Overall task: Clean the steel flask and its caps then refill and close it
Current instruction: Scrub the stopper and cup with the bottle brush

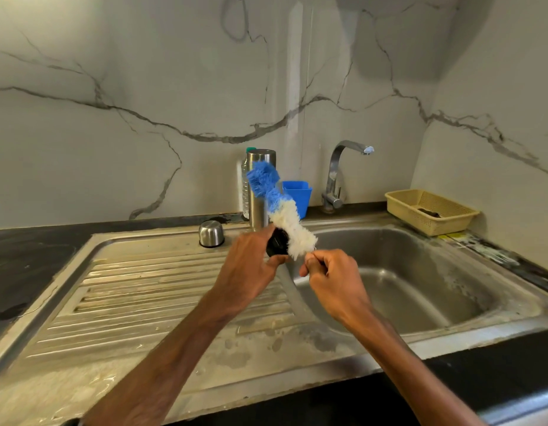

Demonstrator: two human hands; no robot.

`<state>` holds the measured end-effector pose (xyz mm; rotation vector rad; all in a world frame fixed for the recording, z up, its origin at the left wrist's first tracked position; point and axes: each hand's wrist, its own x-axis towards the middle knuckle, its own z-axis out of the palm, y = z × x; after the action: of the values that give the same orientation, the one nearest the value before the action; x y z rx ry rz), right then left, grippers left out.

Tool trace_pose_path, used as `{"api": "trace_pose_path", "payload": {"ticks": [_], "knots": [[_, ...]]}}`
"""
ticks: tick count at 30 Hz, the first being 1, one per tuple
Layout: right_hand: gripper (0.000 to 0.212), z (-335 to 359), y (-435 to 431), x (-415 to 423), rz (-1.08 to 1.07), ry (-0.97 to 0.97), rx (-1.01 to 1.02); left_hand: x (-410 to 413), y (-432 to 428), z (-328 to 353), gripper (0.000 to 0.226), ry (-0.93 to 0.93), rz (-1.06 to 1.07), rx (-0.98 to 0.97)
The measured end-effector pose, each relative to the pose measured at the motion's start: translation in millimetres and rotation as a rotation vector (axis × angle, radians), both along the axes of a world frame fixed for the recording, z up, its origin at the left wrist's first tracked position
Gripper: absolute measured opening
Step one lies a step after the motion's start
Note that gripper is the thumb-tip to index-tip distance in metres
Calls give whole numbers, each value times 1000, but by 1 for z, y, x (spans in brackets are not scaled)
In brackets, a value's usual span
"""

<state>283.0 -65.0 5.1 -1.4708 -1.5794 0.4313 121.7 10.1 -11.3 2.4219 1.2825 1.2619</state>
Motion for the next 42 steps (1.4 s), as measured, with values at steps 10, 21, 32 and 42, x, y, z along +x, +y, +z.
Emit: {"api": "trace_pose_path", "payload": {"ticks": [10, 21, 32, 42], "knots": [[31, 5, 13, 3, -47, 103, -92, 13, -18, 2, 69, 273, 111, 185], [31, -2, 10, -2, -112, 9, -105, 13, -17, 3, 67, 399, 169, 220], [32, -7, 5, 1, -155, -67, -122, 13, -15, 4, 65, 419, 153, 166], [35, -4, 0, 1, -155, -99, -97, 16, -19, 3, 54, 415, 122, 170]]}}
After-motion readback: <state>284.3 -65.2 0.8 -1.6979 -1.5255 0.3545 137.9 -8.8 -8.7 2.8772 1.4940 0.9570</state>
